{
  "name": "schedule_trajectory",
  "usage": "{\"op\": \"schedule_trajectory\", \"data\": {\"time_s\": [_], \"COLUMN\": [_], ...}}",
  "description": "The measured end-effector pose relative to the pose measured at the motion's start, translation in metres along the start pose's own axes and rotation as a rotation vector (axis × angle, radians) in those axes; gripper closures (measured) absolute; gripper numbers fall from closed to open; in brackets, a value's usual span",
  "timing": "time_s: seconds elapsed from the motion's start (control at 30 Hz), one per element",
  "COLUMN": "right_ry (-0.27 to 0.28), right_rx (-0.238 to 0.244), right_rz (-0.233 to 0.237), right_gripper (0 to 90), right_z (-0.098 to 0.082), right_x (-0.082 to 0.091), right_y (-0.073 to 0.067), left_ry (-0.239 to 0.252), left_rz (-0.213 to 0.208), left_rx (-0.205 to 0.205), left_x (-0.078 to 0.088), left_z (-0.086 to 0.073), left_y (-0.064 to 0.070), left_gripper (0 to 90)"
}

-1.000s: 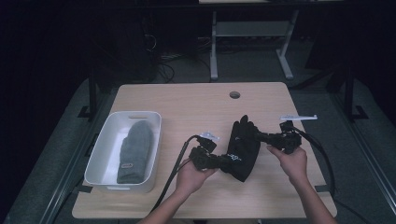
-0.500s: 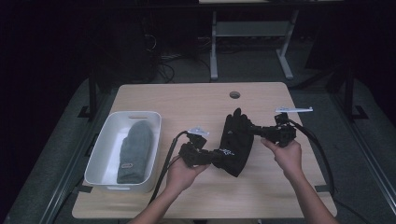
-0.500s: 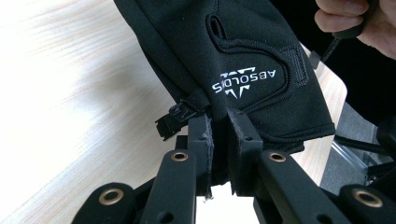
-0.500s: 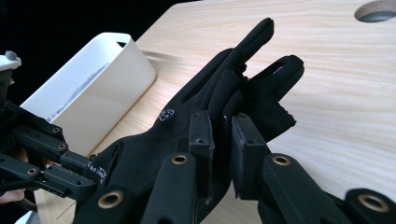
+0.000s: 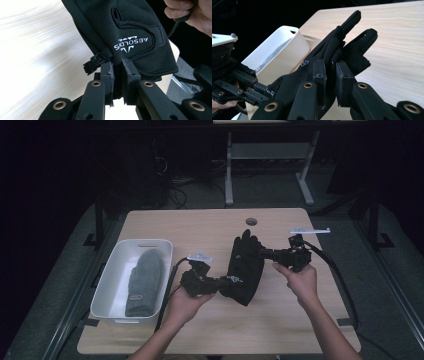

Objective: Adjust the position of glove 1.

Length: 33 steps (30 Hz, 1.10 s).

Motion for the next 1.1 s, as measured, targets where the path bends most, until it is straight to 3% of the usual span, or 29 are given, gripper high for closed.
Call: {"op": "schedule_trajectory", "data": {"time_s": [0.33,0.47,1.1], "right_ry": [-0.008,0.0,-0.016], "right_rx": [0.025,0.012,0.049], "right_rz": [0.043,0.071,0.123], "right_gripper": [80.1,80.1,80.0], "right_z": [0.013,0.019,0.04], "right_x": [-0.015,-0.021,-0.049], "right_y": [-0.016,-0.022,-0.051], "left_ry": [0.025,0.039,0.076], "left_rz": [0.009,0.013,0.032], "left_rx": [0.006,0.007,0.029], "left_x": [0.023,0.03,0.064], "left_z": [0.0,0.001,-0.001], "left_y": [-0.01,-0.014,-0.031], "left_gripper": [81.2,81.1,81.1]}}
Point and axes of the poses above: each handheld gripper's, and its own axes: x roughly backward along the jaws, z roughly out of its top, y roughly to its right, the point moved 10 cm from there along -x, roughly forward along the jaws, and after that the axes turned 8 degrees about z, right-handed, at the moved point
